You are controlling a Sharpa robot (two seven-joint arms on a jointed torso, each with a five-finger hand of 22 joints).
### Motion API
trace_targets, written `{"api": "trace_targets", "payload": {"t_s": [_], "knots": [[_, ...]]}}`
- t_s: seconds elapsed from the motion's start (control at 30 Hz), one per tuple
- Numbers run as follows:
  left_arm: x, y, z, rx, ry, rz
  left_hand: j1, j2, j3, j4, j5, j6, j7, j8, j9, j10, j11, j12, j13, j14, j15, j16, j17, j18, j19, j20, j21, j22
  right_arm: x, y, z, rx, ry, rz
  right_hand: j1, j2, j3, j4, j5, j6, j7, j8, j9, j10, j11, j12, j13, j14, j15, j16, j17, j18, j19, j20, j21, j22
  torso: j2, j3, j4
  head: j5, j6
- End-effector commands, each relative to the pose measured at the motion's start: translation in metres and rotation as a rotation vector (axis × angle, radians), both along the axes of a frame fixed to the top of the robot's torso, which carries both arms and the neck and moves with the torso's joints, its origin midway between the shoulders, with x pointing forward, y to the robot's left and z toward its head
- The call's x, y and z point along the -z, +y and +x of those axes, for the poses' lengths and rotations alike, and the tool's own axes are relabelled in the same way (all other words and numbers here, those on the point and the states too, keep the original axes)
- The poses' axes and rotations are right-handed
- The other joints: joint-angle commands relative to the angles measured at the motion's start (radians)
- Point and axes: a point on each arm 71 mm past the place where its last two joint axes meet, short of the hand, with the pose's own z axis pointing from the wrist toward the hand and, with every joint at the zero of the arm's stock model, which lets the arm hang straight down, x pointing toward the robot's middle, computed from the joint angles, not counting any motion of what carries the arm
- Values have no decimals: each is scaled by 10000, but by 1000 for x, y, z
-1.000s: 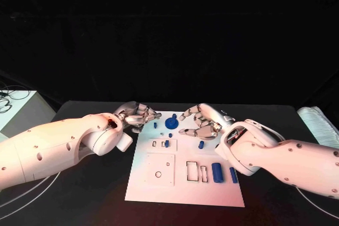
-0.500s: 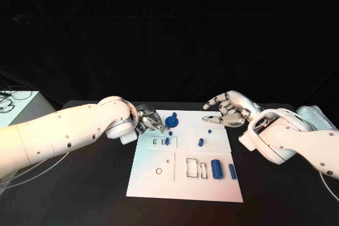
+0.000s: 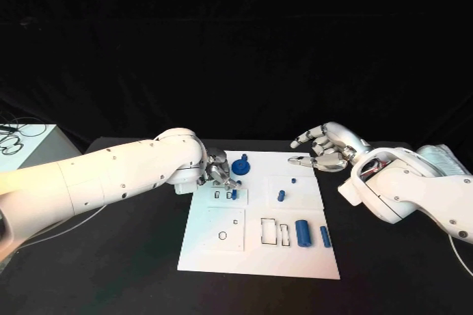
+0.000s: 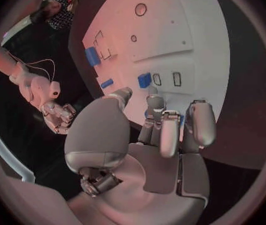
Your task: Assemble the parts on the task board
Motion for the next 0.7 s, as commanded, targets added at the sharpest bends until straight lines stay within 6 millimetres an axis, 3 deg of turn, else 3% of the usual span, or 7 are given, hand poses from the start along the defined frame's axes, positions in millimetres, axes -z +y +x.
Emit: {"api": "trace_targets", "payload": {"t_s": [0.03,0.4,0.7], "knots": [[2,-3,0,378,162,714,-69,-6,-73,11,-39,-65,-18,37,11,-59,9,-38,5,570,3,-47,1583,-172,-24,14,-34,3,1,0,0,-17,166,-29,15,15,3,72,30,57,0,60,-12,515,75,-64,2170,1044,81,64,2635,-68,1046,78,22,2635,40,20,-39,16,13],[5,-9,1,464,269,838,-70,31,-69,4,-33,-70,-21,47,43,-63,7,-32,13,579,3,-43,1605,-176,-11,16,-25,25,1,0,1,8,220,-67,6,16,0,81,30,55,0,61,-13,505,75,-75,2161,1044,81,64,2635,-68,1046,78,22,2635,90,57,-94,27,-22],[6,-13,-1,566,410,777,-63,60,-63,-1,-29,-69,-27,61,71,-57,4,-18,35,586,2,-39,1623,-176,-13,17,-25,26,2,2,3,-1,259,-98,-24,20,-11,109,30,52,0,66,-14,512,75,-67,2168,1044,81,64,2635,-68,1046,78,22,2635,88,52,-73,16,-83]]}}
